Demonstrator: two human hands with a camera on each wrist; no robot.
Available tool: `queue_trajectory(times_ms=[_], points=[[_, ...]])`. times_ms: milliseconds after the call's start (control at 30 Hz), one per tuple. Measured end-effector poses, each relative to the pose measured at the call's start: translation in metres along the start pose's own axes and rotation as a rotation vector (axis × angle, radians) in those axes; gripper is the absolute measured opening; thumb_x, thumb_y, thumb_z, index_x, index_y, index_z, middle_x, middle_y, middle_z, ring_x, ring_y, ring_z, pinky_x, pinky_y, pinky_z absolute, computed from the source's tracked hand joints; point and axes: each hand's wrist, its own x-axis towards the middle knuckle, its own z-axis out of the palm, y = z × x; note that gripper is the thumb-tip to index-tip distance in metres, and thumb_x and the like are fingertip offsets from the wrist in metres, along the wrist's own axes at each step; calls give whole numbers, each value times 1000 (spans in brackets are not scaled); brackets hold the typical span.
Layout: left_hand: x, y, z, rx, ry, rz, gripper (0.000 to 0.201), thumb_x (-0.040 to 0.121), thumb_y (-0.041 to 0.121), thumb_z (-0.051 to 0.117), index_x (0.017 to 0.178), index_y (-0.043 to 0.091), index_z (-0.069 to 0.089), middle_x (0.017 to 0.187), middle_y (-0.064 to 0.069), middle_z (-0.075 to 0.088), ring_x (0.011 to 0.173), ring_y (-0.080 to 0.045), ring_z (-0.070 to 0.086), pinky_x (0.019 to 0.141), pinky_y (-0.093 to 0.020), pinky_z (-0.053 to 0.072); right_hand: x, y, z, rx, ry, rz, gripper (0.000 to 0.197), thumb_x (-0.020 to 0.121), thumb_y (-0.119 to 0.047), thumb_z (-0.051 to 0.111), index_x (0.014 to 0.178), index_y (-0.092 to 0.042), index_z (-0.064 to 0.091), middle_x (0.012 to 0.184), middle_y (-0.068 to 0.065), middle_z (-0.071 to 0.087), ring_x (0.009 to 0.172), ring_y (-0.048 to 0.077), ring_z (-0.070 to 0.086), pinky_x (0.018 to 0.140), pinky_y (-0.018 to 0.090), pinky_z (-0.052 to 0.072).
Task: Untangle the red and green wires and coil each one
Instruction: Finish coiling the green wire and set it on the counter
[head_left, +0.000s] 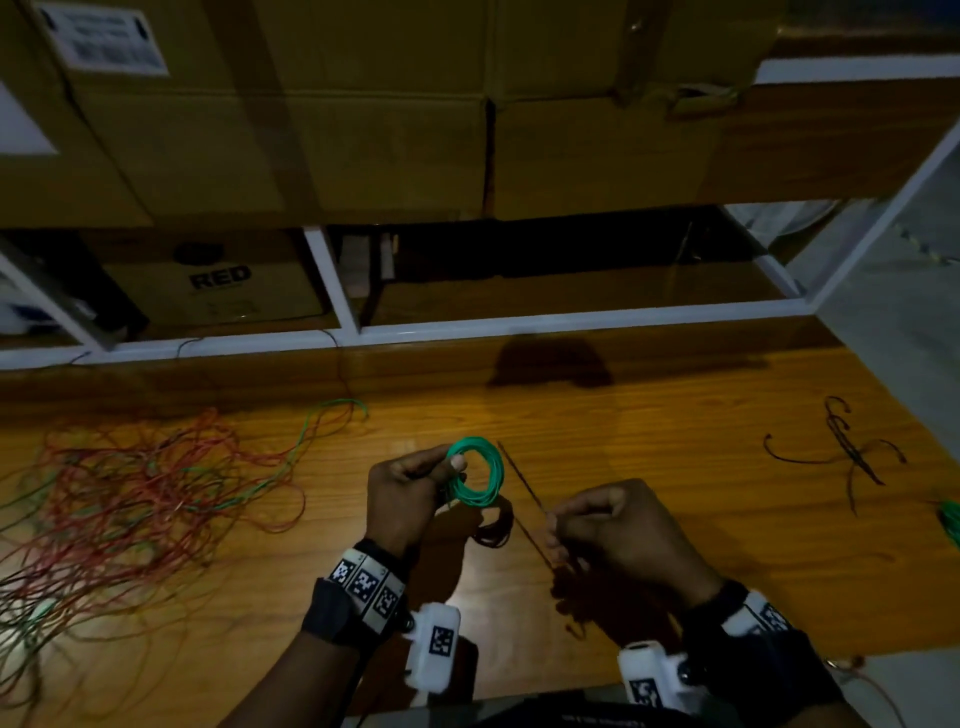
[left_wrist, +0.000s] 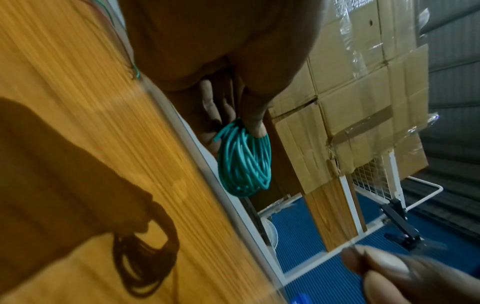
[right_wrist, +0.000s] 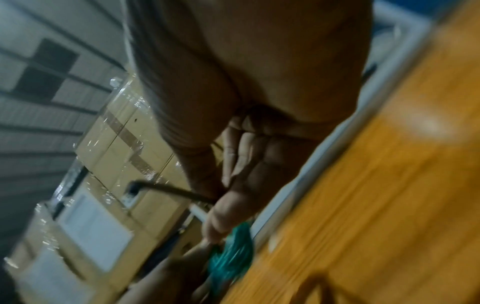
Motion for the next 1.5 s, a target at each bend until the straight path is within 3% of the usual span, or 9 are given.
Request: queue_trajectory(times_ms=[167,300,500,733,900,1000,1233,1400,1500], points=[[6,1,-8,44,77,126,20,84,9,82,104,10,80,96,-8,80,92,-26,77,74,-38,63,6,3,34,147,5,123,12,86,8,70,79,17,70,69,32,65,50,23,62,47,26,44],[0,0,-12,138,30,198,25,83,13,82,107,8,79,102,-4,80,97,-18,76,83,-42,63,11,0,43,197,7,152,19,85,6,72,67,3,75,74,33,69,59,30,63,56,31,49],[-21,-3,-1,199,-98,213,23,83,8,82,106,9,80,103,-2,80,96,-18,76,84,-46,63,17,-8,50,236,-11,134,9,88,-3,75,92,5,74,83,24,75,70,29,71,60,33,58],[-26,3,-1,72,-107,146,25,81,5,82,106,10,79,104,-7,79,102,-24,75,94,-53,58,13,-12,53,297,-45,108,15,89,-4,75,100,4,72,89,24,76,73,27,73,66,36,58],[-31,13,3,-53,-122,137,60,82,-2,80,134,18,57,95,-13,79,98,-18,76,79,-20,58,9,-13,52,317,-80,75,18,89,-8,76,102,4,72,90,25,76,74,28,72,61,32,56],[-27,15,3,-31,-102,138,43,81,0,81,121,8,70,101,-12,79,104,-24,74,82,-24,59,6,-14,49,274,-80,26,16,92,-12,74,101,2,73,90,23,76,73,28,72,59,30,55],[-16,22,-4,-90,-19,94,27,81,1,81,104,13,75,100,-9,79,101,-24,75,83,-35,61,-5,-7,24,10,-1,-182,9,93,-17,74,100,-13,75,88,4,79,81,24,77,72,41,61],[-13,20,-4,-88,36,73,28,80,5,83,106,13,75,103,-9,79,102,-22,75,87,-41,60,-10,0,26,-242,22,-427,28,79,-25,88,103,-32,78,100,-17,76,88,4,73,70,26,61],[-16,21,-1,-93,37,82,27,80,3,83,103,16,76,102,-8,79,101,-20,75,85,-36,62,-8,-1,34,-342,23,-608,35,73,-29,92,106,-29,78,105,-17,74,90,0,71,69,17,57]])
